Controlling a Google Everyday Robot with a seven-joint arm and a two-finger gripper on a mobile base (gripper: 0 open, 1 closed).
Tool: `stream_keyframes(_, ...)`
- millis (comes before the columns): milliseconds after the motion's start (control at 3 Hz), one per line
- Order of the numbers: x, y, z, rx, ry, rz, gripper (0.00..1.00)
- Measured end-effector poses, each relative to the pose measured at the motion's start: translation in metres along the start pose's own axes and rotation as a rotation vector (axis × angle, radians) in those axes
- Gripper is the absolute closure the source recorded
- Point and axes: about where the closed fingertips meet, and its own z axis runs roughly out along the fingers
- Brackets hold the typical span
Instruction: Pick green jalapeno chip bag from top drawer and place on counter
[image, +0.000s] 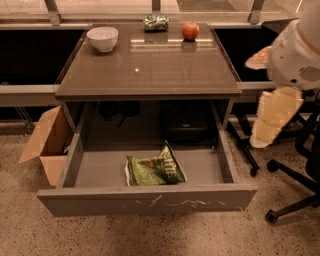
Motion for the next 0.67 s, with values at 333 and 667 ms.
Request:
stream_keyframes(333, -0.039, -0.014, 0.044, -0.052, -0.16, -0.079, 0.0)
stream_keyframes(667, -0.084, -0.015, 0.1, -0.151, -0.319, -0.128, 0.0)
